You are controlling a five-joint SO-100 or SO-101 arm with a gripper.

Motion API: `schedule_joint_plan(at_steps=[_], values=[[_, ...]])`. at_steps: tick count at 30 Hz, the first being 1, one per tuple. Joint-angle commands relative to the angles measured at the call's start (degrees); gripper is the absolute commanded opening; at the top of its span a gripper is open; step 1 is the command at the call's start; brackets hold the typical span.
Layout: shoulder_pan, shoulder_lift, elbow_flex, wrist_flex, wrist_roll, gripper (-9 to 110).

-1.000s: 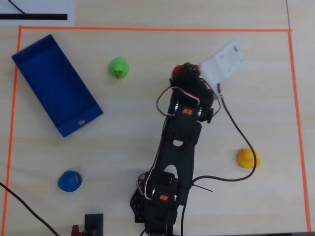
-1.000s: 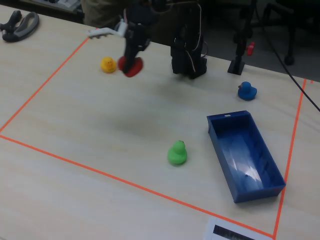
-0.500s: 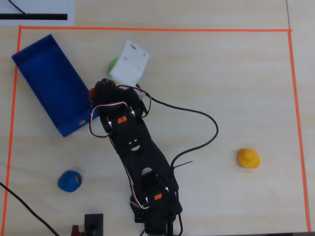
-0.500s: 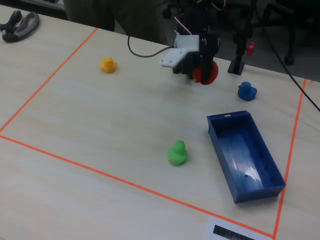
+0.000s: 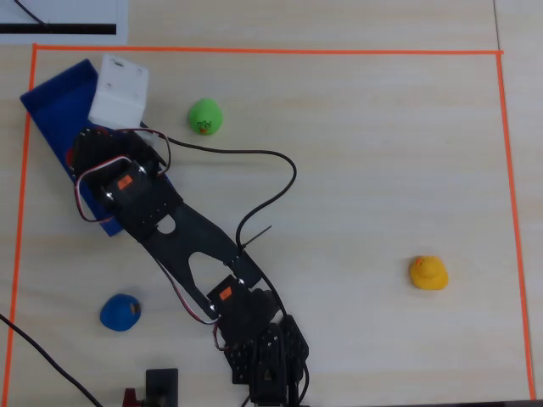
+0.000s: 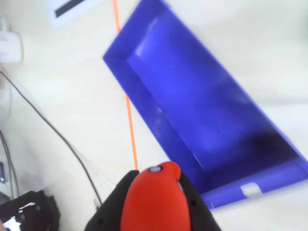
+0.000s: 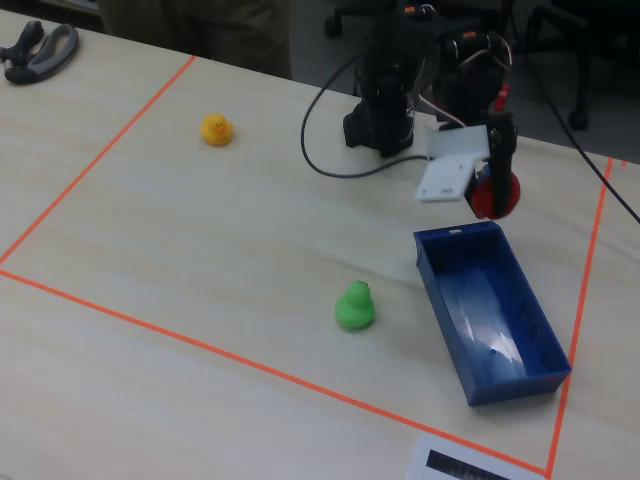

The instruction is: Grasp red duck and put it into box.

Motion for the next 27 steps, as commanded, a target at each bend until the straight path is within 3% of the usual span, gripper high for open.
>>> schedule_joint_plan(at_steps=[1,11,14,16,20,27], values=[[-0.4,-4.4,-3.3,-5.1,-4.5,0],[5.2,-13.2,-3.6,-11.2,-10.3,27],[6.9,-10.5,-0.4,-10.9,-11.7,30],[8.3,-6.9,0.7,-10.1,-12.2,28],[12.1,5.1,4.0,-7.6,-12.7,2],[21.0,36.2,23.0,-8.0,-21.1,0]])
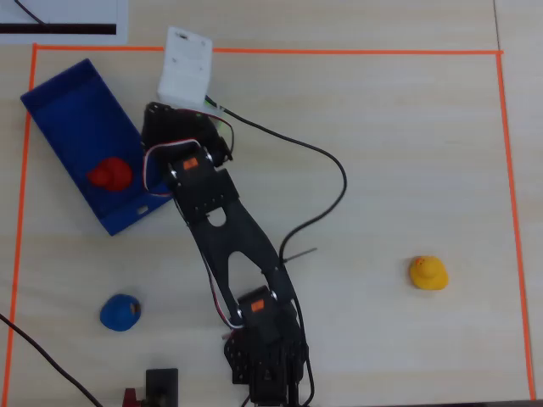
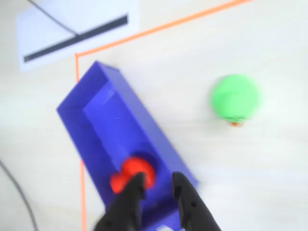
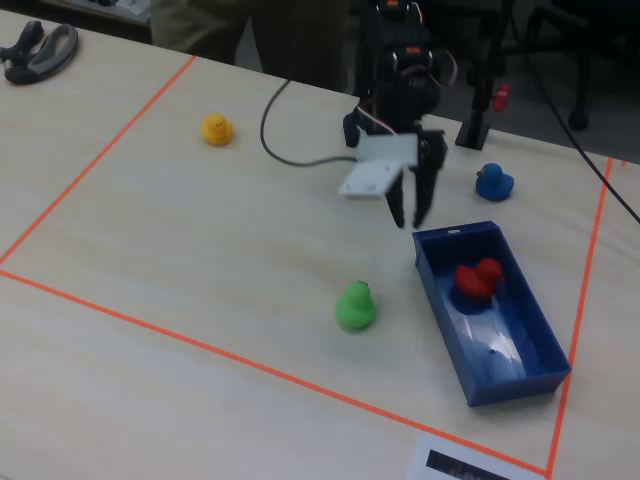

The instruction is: Grasp red duck and put it into box.

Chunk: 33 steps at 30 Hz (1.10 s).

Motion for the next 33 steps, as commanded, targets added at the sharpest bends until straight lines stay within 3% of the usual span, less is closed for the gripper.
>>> schedule_joint_plan(at_steps=[1,6,10,19,33], values=[[5.4,23.5,5.3,-1.2,-5.0,0],[15.6,43.2,20.7,-6.9,-13.4,0],[16.3,60.1,35.8,-6.8,-17.8,0],[14.5,86.2,61.6,8.0,-15.5,0],[19.0,87.6,86.0,9.1,-17.7,0]])
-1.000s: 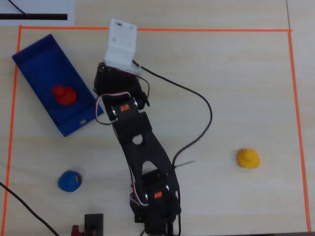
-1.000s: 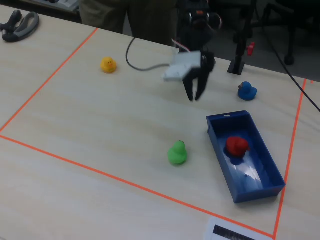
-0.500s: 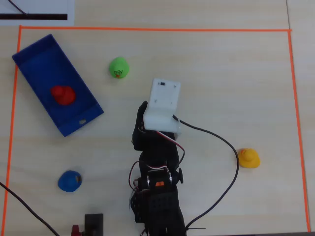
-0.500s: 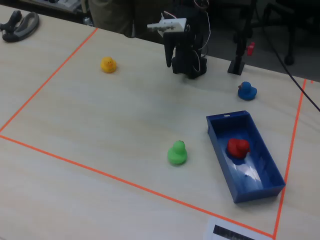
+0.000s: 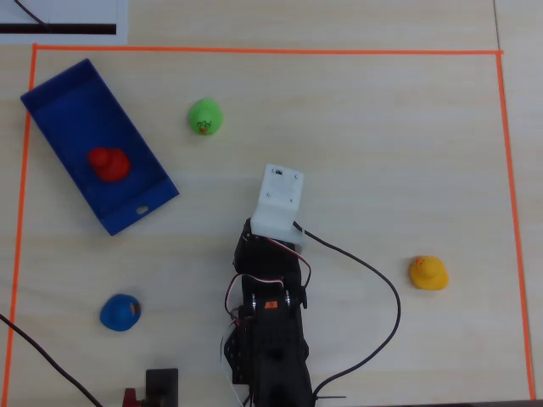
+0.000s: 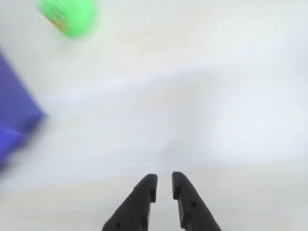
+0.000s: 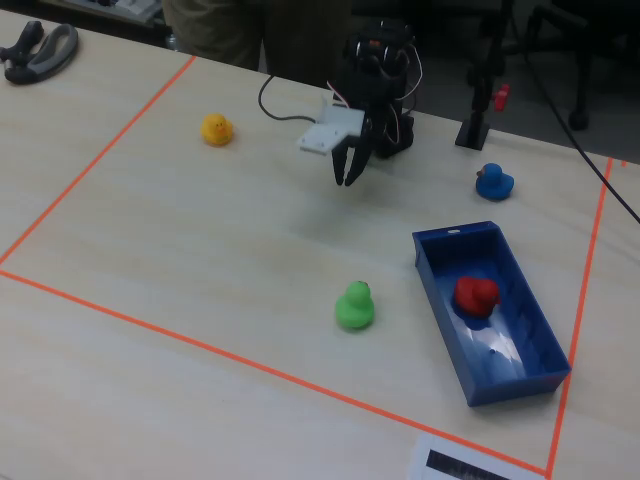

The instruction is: Grasp red duck and put it into box.

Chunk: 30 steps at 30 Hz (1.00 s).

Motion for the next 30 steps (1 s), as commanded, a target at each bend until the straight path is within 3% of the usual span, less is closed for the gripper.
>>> schedule_joint_plan(at_steps=[1,8,30], values=[[0.5,0.3,4.2,0.7,-2.5,0],[0.8,0.4,6.4,9.8,-6.0,0],[1.1,0.4,6.4,9.7,-4.7,1]])
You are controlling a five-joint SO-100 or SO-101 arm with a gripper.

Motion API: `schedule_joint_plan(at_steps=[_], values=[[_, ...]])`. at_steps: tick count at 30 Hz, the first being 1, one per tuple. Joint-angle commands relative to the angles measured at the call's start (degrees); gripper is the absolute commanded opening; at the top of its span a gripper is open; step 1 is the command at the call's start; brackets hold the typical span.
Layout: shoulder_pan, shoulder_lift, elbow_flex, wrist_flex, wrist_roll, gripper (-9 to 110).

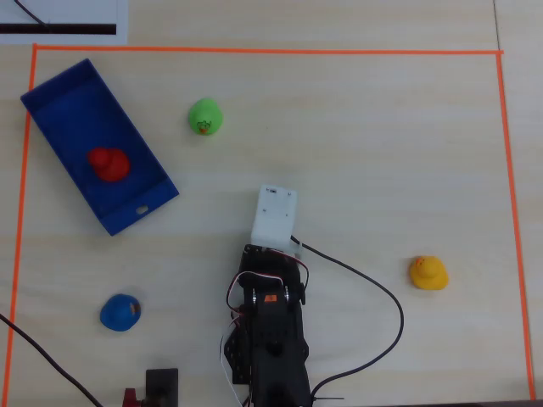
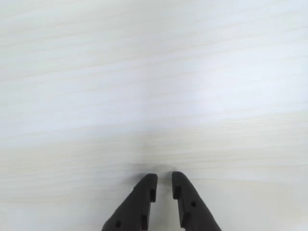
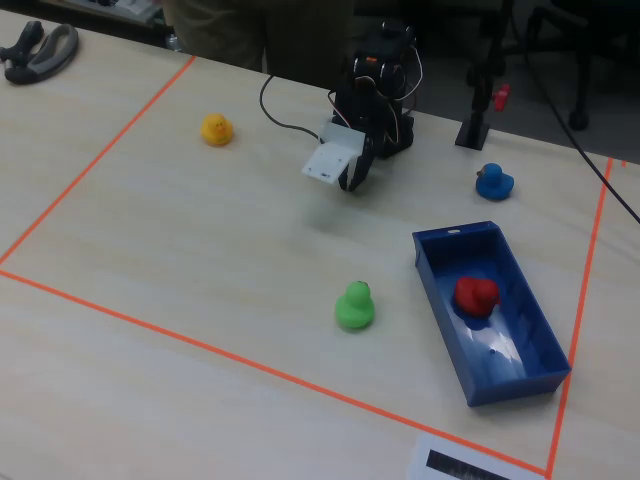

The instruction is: Grasp red duck and put it into box.

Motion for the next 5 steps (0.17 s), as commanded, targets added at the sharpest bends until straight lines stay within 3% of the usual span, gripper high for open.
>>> schedule_joint_plan(at_steps=[1,5], values=[[-0.4,-0.4,-0.4,1.2,0.7,1],[-0.4,-0.4,-0.4,1.2,0.7,1]])
